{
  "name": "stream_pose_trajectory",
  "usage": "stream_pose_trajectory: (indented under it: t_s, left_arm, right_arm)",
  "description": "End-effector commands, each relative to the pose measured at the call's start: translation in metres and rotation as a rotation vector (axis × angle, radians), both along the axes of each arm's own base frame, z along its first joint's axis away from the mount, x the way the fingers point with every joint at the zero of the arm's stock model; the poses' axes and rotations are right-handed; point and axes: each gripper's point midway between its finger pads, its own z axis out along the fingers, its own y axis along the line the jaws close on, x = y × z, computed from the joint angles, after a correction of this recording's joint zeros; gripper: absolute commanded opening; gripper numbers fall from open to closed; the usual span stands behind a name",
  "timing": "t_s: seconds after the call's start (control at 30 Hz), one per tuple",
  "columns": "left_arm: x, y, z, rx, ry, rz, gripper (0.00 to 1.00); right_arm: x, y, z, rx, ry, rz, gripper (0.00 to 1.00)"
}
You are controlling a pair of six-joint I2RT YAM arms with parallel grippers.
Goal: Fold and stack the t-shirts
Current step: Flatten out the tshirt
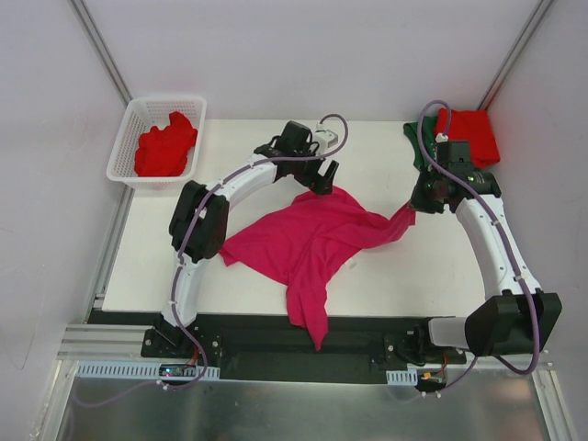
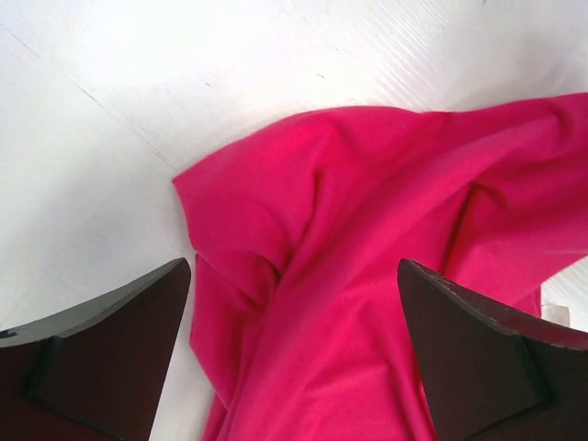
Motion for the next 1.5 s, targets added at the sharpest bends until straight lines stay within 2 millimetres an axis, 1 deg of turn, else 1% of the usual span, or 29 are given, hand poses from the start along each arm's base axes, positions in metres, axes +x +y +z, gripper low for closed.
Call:
stream_pose_trajectory:
  t_s: [0.0, 0.1, 0.17, 0.2, 0.23, 0.37, 0.5, 0.57, 0.6, 0.63, 0.67, 0.73, 0.77, 0.83, 0.87, 0.9, 0.93, 0.97, 1.03, 1.07, 1.1, 1.13, 1.17, 1.2, 1.23, 1.3, 1.33, 1.37, 1.47]
  left_arm:
    - [0.019, 0.0, -0.001, 0.006, -0.036, -0.004, 0.96]
    - [0.025, 0.002, -0.013, 0.02, -0.014, 0.004, 0.92]
    - [0.025, 0.002, -0.022, 0.031, 0.007, 0.006, 0.86]
    - [0.025, 0.003, -0.025, 0.035, 0.012, 0.004, 0.81]
    - [0.025, 0.003, -0.027, 0.037, 0.018, 0.003, 0.79]
    - [0.021, 0.005, -0.042, 0.055, 0.051, 0.002, 0.75]
    - [0.017, 0.005, -0.051, 0.059, 0.082, -0.004, 0.7]
    - [0.015, 0.004, -0.055, 0.054, 0.099, -0.006, 0.55]
    - [0.015, 0.003, -0.055, 0.052, 0.101, -0.007, 0.45]
    - [0.016, 0.004, -0.056, 0.053, 0.104, 0.0, 0.09]
    - [0.016, 0.003, -0.056, 0.05, 0.109, 0.006, 0.0]
    - [0.018, 0.004, -0.054, 0.045, 0.109, 0.013, 0.0]
    - [0.02, 0.003, -0.047, 0.037, 0.099, 0.017, 0.0]
    - [0.026, 0.008, -0.039, 0.039, 0.079, 0.043, 0.0]
    - [0.029, 0.008, -0.025, 0.028, 0.056, 0.048, 0.0]
    - [0.031, 0.01, -0.017, 0.02, 0.044, 0.055, 0.0]
    - [0.035, 0.015, -0.009, 0.016, 0.028, 0.069, 0.0]
    - [0.037, 0.02, 0.01, 0.002, 0.001, 0.082, 0.0]
    - [0.041, 0.031, 0.028, 0.0, -0.032, 0.115, 0.0]
    - [0.046, 0.044, 0.051, -0.018, -0.065, 0.145, 0.0]
    - [0.047, 0.051, 0.06, -0.022, -0.079, 0.159, 0.0]
    - [0.048, 0.061, 0.063, -0.015, -0.085, 0.184, 0.0]
    - [0.052, 0.077, 0.083, -0.026, -0.117, 0.219, 0.0]
    - [0.053, 0.087, 0.089, -0.019, -0.132, 0.24, 0.0]
    - [0.053, 0.103, 0.098, -0.001, -0.157, 0.276, 0.0]
    - [0.055, 0.129, 0.106, 0.024, -0.182, 0.327, 0.0]
    - [0.048, 0.14, 0.112, 0.037, -0.199, 0.339, 0.0]
    - [0.049, 0.155, 0.113, 0.055, -0.21, 0.37, 0.0]
    - [0.037, 0.179, 0.12, 0.087, -0.233, 0.413, 0.0]
  right_arm:
    - [0.0, 0.006, 0.013, 0.014, -0.056, 0.032, 0.01]
    - [0.0, 0.006, 0.013, 0.018, -0.056, 0.033, 0.01]
    - [0.0, 0.007, 0.014, 0.022, -0.06, 0.036, 0.01]
    - [0.0, 0.007, 0.015, 0.023, -0.061, 0.038, 0.01]
    - [0.0, 0.007, 0.014, 0.023, -0.061, 0.036, 0.01]
    - [0.001, 0.007, 0.015, 0.022, -0.061, 0.036, 0.01]
    - [0.001, 0.007, 0.014, 0.024, -0.061, 0.037, 0.01]
    - [0.001, 0.007, 0.013, 0.02, -0.059, 0.038, 0.01]
    - [0.0, 0.006, 0.014, 0.02, -0.059, 0.036, 0.01]
    - [0.0, 0.006, 0.013, 0.018, -0.057, 0.038, 0.01]
    - [0.0, 0.006, 0.012, 0.017, -0.056, 0.038, 0.01]
    - [0.0, 0.006, 0.011, 0.016, -0.052, 0.041, 0.01]
    - [0.0, 0.006, 0.01, 0.015, -0.05, 0.039, 0.01]
    - [0.0, 0.006, 0.008, 0.015, -0.048, 0.039, 0.01]
    - [0.0, 0.005, 0.007, 0.014, -0.049, 0.038, 0.01]
    - [0.0, 0.006, 0.006, 0.016, -0.047, 0.038, 0.01]
    - [0.002, 0.005, 0.008, 0.013, -0.056, 0.033, 0.01]
    - [0.002, 0.005, 0.007, 0.014, -0.058, 0.032, 0.01]
    - [0.004, 0.007, 0.008, 0.022, -0.061, 0.033, 0.01]
    - [0.005, 0.007, 0.008, 0.024, -0.061, 0.032, 0.01]
    - [0.006, 0.007, 0.01, 0.026, -0.065, 0.031, 0.01]
    - [0.007, 0.007, 0.009, 0.026, -0.065, 0.031, 0.01]
    - [0.008, 0.008, 0.01, 0.026, -0.067, 0.031, 0.01]
    - [0.008, 0.007, 0.01, 0.024, -0.065, 0.029, 0.01]
    - [0.008, 0.007, 0.01, 0.021, -0.066, 0.027, 0.01]
    - [0.009, 0.002, 0.011, 0.002, -0.069, 0.012, 0.01]
    - [0.009, 0.001, 0.012, -0.007, -0.073, 0.011, 0.01]
    - [0.01, -0.001, 0.013, -0.016, -0.072, 0.003, 0.01]
    - [0.013, -0.011, 0.018, -0.06, -0.087, -0.029, 0.01]
